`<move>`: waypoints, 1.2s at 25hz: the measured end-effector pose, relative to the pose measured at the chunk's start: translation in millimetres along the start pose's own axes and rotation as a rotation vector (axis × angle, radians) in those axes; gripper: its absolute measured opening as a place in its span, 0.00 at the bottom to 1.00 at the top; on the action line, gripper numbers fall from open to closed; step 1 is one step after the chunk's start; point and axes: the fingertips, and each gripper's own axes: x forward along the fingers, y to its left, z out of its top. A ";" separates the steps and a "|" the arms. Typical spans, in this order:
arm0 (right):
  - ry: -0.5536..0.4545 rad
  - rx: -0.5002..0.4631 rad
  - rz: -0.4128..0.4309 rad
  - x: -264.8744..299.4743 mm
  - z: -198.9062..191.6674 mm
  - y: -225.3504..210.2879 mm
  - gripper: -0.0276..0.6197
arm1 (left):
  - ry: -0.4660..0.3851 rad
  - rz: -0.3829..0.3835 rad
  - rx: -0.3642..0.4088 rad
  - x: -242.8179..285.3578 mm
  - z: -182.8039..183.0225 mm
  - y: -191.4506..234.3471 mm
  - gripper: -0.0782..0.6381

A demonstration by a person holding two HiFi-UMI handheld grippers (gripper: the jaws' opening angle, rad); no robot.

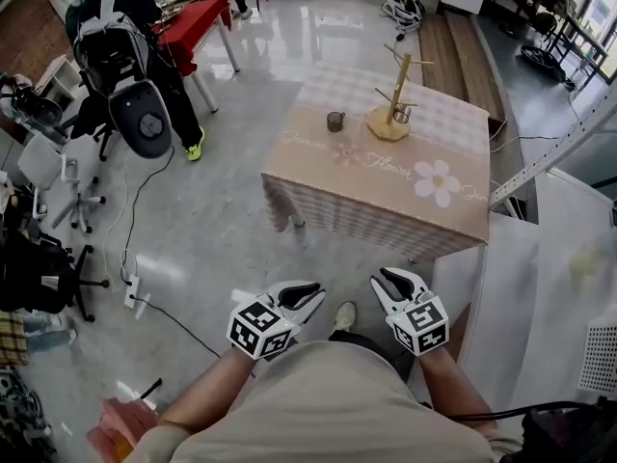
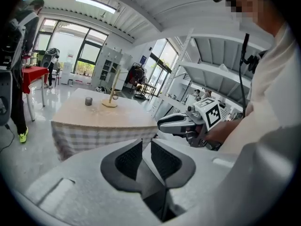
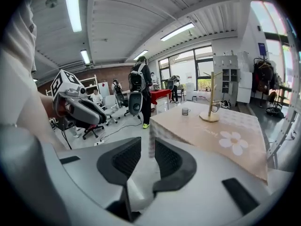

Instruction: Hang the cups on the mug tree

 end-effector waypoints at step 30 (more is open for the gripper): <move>-0.015 0.260 -0.379 47.0 59.0 -223.8 0.20 | 0.127 -0.033 0.126 223.3 192.3 254.1 0.35</move>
